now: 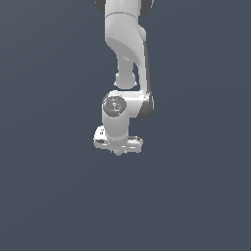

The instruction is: Pick up the object and move it to a goal position.

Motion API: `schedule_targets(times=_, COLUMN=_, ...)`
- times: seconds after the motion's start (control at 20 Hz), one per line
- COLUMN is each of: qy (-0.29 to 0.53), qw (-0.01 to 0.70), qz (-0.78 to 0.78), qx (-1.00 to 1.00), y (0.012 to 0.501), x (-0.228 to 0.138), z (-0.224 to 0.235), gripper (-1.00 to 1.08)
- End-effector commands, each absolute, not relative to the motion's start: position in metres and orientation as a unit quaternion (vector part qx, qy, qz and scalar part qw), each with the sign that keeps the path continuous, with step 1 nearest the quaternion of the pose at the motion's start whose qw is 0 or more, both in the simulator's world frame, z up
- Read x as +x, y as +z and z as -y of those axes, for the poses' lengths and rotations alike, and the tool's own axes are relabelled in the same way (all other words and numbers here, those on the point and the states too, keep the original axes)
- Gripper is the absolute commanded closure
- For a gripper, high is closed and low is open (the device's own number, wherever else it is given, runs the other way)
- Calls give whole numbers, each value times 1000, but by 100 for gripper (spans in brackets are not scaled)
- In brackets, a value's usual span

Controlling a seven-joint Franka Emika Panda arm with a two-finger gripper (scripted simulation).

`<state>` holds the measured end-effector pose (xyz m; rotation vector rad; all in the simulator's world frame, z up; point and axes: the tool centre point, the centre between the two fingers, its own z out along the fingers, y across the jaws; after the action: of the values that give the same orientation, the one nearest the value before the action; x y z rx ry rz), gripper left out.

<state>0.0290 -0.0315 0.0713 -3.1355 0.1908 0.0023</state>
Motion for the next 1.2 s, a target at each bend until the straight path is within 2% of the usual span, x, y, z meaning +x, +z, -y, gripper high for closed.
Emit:
schedule_targets(times=0.0, qy=0, qw=0, qz=-61, qx=-998, y=90, x=22, z=33, gripper=108)
schedule_targets(times=1.15, qy=0, qw=0, qz=-61, qx=-998, y=314, x=-66, z=46, gripper=108)
